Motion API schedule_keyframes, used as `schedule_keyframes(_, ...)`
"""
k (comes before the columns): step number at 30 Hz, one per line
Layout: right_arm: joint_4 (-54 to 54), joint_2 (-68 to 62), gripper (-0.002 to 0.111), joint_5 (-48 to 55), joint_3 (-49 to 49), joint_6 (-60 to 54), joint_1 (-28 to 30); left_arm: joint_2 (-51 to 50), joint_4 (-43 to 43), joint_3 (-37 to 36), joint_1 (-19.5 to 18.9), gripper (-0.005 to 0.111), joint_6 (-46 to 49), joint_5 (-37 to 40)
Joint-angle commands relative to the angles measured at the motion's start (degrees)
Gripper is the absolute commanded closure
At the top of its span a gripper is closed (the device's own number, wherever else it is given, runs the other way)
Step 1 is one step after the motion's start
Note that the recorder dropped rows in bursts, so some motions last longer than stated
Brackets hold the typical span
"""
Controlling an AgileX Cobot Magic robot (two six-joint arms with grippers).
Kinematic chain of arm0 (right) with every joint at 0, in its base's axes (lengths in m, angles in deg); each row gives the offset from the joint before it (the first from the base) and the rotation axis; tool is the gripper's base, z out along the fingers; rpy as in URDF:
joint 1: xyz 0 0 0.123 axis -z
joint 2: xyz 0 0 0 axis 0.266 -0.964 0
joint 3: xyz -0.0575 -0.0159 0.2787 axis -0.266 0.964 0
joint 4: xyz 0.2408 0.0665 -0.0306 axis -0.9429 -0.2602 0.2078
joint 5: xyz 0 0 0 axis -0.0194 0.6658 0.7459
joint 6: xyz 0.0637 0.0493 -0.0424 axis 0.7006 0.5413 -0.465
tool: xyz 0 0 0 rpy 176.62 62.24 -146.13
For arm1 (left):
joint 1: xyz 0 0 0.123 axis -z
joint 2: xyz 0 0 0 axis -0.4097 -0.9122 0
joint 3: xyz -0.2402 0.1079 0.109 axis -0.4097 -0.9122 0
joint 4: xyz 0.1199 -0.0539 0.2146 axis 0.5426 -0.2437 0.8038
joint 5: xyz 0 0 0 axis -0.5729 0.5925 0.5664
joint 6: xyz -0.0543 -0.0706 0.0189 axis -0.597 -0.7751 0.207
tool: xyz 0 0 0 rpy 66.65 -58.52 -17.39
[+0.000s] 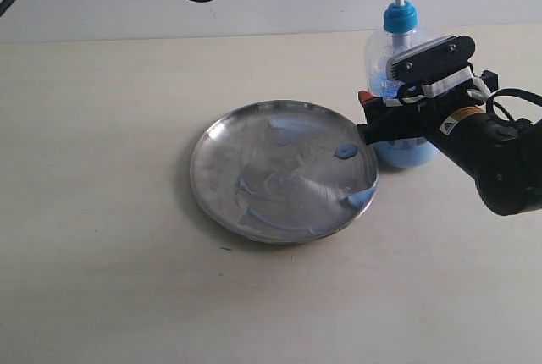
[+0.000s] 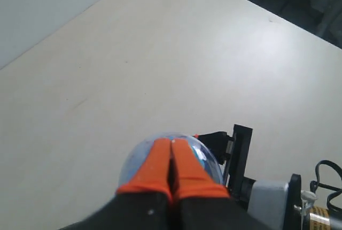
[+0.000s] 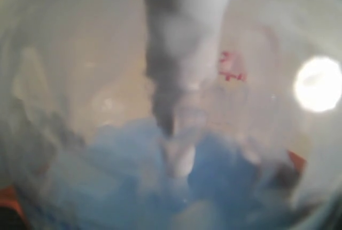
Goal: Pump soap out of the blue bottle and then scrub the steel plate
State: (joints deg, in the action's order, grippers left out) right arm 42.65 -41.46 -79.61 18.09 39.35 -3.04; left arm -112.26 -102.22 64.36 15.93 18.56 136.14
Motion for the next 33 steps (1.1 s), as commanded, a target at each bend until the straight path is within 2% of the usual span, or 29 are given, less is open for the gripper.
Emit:
schedule_keyframes(1, 1.63, 0.85, 0.108, -5.93, -0.74, -0.68, -0.21, 2.24, 4.03, -0.79, 0.43, 0.107, -0.56, 0.89)
schedule_keyframes(12, 1.42, 0.85, 0.108, -6.08, -0.74, -0.1, -0.21, 5.5, 5.96, -0.79, -1.01, 0.107, -2.57, -0.17)
schedule_keyframes(19, 1.43, 1.21, 0.108, -6.21, -0.74, 1.47, -0.21, 6.17, 5.96, -0.79, -2.28, 0.107, -3.18, 2.34)
schedule_keyframes(33, -3.03, 9.95, 0.108, -2.01, -0.74, 1.31, -0.21, 9.29, 11.0, -0.9, -2.73, 0.107, -5.58, 5.83)
